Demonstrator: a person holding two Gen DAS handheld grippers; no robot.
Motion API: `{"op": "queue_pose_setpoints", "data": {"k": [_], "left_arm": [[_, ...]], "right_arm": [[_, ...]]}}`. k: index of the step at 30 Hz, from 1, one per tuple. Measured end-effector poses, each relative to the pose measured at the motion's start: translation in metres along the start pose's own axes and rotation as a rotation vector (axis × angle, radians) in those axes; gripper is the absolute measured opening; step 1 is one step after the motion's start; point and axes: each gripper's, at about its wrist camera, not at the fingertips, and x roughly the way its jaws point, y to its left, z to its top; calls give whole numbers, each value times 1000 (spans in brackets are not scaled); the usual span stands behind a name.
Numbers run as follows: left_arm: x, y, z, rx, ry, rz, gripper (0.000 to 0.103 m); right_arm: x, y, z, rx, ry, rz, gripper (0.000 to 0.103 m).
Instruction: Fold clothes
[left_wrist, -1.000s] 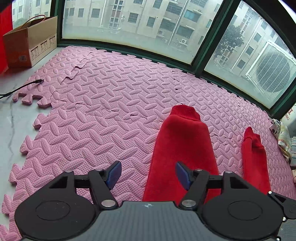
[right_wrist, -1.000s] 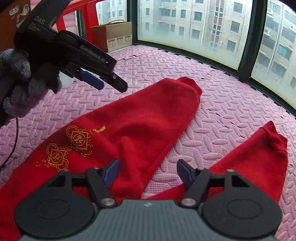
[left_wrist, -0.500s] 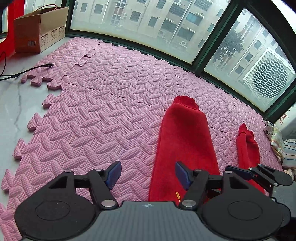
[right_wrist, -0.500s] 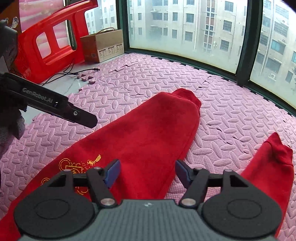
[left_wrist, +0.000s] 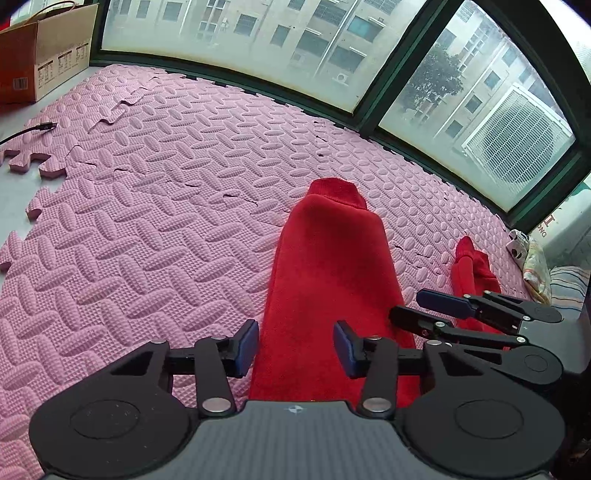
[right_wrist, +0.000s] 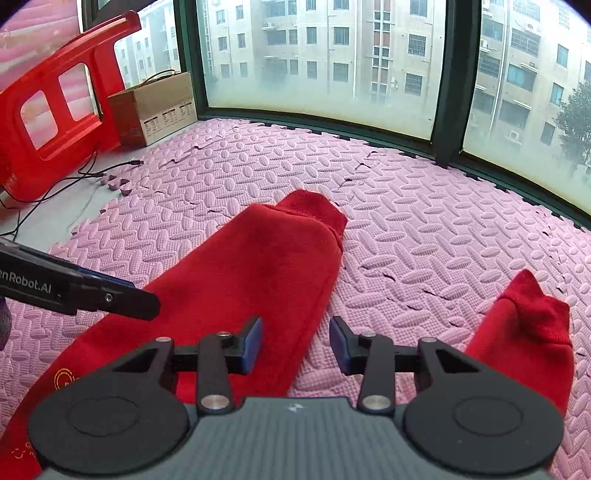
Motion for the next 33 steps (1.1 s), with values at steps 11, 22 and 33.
{"op": "queue_pose_setpoints", "data": {"k": [11,22,33], "left_arm": [[10,-3,8,1,-6,-10,48],[26,-5,22,-13,-16,-17,27],[-7,-5,26,11,-150,57,4]], "right_arm": [[18,-23,11,44,10,-66,24],[23,-23,17,58,-5,-28,25],[37,-18,39,46,-21,-9,14]]}}
